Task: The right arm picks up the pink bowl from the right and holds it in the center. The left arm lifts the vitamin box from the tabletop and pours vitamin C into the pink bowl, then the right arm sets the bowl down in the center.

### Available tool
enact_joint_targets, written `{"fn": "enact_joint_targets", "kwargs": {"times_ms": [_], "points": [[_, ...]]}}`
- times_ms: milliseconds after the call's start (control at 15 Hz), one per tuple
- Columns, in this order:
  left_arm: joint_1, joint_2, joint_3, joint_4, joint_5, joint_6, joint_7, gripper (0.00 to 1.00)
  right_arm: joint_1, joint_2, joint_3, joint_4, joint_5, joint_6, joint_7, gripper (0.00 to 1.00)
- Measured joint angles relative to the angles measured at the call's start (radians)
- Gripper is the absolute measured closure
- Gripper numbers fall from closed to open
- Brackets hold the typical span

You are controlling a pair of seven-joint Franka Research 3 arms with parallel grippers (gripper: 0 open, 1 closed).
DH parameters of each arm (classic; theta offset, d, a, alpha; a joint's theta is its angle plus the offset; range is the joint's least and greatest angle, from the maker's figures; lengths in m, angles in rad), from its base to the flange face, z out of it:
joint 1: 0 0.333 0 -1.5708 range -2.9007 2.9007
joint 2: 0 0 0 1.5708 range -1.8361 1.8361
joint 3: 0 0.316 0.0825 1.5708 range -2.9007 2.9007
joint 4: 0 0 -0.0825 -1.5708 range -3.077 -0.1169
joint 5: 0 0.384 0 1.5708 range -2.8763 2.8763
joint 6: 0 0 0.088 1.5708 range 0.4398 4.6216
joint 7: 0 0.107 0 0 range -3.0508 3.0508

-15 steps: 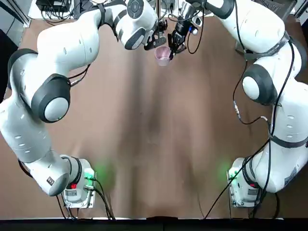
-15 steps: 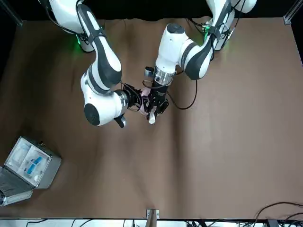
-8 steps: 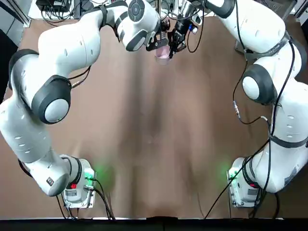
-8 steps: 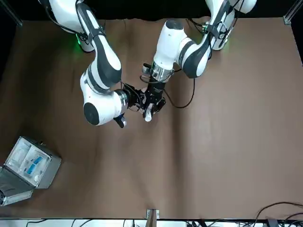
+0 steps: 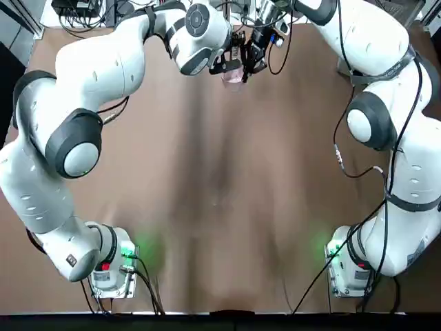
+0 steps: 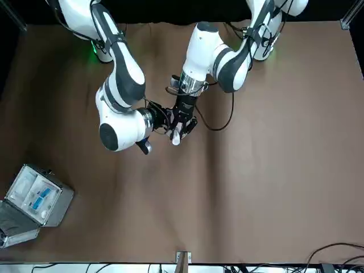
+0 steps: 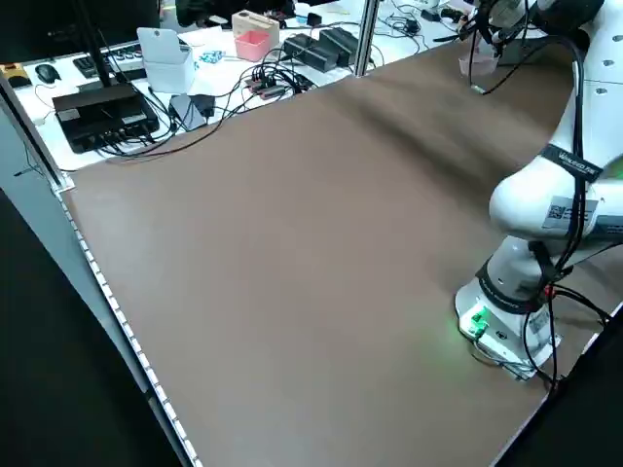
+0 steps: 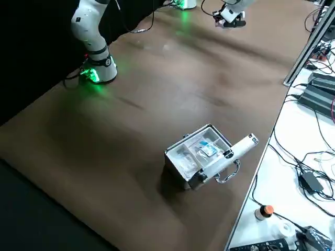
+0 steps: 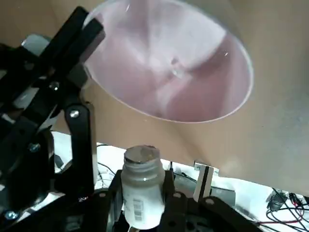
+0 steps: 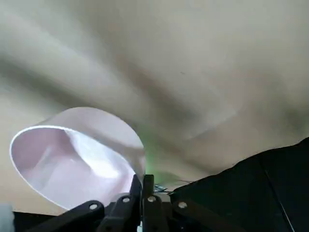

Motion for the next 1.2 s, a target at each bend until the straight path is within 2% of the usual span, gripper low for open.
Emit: {"fn": "enact_joint_targets", "kwargs": {"times_ms": [667,1000,1200], "points": [[0.009,0.0,-0.001,-0.033,0.016,0.008,-0.016,0.64,-0.011,0.001,-0.001,0.005,0.014,-0.001,0.0,0.97],[0.028,0.0,-0.005,-0.033,-0.061,0.008,-0.036,0.64,-0.012,0.001,-0.001,0.007,0.015,-0.001,0.0,0.97],[0.031,0.0,-0.006,-0.033,-0.157,0.005,-0.038,0.64,-0.012,0.001,-0.001,0.007,0.015,-0.001,0.0,0.97]]}}
